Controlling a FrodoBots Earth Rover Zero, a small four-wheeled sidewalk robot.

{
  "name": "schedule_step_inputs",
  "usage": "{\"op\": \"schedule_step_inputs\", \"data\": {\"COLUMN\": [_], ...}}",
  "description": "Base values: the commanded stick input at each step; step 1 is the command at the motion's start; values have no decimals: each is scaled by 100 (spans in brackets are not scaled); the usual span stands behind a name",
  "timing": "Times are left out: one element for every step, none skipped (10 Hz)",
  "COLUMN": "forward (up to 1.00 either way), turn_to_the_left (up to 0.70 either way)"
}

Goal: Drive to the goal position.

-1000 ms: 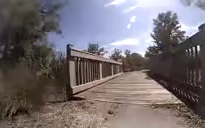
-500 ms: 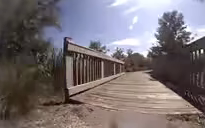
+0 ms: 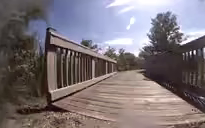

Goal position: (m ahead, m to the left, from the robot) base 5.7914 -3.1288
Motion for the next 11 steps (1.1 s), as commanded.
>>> {"op": "schedule_step_inputs", "data": {"forward": [61, 3, 70, 70, 70, 70, 70, 70, 70, 70, 70], "turn_to_the_left": [-29, -44, -27, -27, -27, -27, -27, -27, -3, 0, 0]}}
